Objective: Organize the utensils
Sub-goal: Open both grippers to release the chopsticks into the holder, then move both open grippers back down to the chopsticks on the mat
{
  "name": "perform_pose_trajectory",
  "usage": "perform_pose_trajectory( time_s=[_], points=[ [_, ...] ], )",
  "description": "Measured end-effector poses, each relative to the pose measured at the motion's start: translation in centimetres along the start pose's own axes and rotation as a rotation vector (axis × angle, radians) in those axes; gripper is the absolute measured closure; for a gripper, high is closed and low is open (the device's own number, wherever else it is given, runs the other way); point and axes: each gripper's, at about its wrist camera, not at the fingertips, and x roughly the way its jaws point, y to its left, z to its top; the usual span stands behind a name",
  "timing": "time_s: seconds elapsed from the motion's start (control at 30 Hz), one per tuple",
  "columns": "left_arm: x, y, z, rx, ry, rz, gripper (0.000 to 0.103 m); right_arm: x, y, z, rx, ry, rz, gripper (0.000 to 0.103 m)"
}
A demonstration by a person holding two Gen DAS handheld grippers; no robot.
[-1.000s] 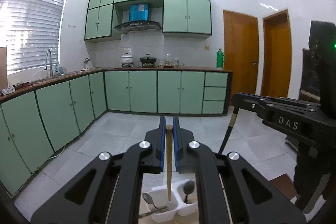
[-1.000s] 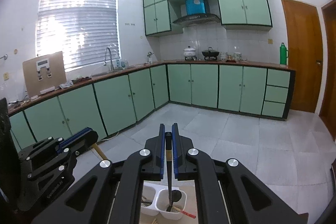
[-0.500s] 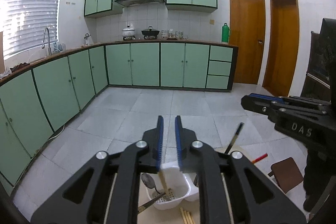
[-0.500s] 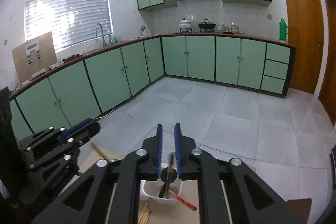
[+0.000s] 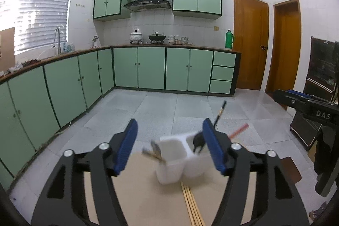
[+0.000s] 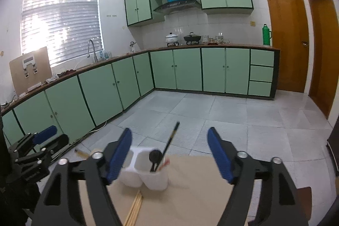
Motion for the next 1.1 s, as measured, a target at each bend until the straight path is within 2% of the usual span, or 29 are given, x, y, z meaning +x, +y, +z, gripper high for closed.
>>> perform_pose_trajectory(
  time_s=[0.3, 0.43, 0.7, 1.1],
  points=[
    [-4.6, 0.4, -8.7, -0.037, 0.08, 0.011, 0.019, -4.4, 0.9, -8.5, 0.017, 0.043, -0.022, 0.006],
    [-5.5, 0.6, -12.3, -0.051, 0.132, 0.017, 0.015, -4.9, 1.5, -12.5, 0.052, 0.094, -0.015, 0.006],
    [-5.4, 1.5, -18.4, -0.035, 0.269, 0.07, 0.015, -3.9, 2.2, -18.5, 0.072, 0.217, -0.052, 0.006],
    [-5.3, 2.4, -22.5, -0.039, 0.395, 0.103, 0.015, -3.0, 5.2, -24.1, 0.024, 0.336, -0.059, 0.008]
  ],
)
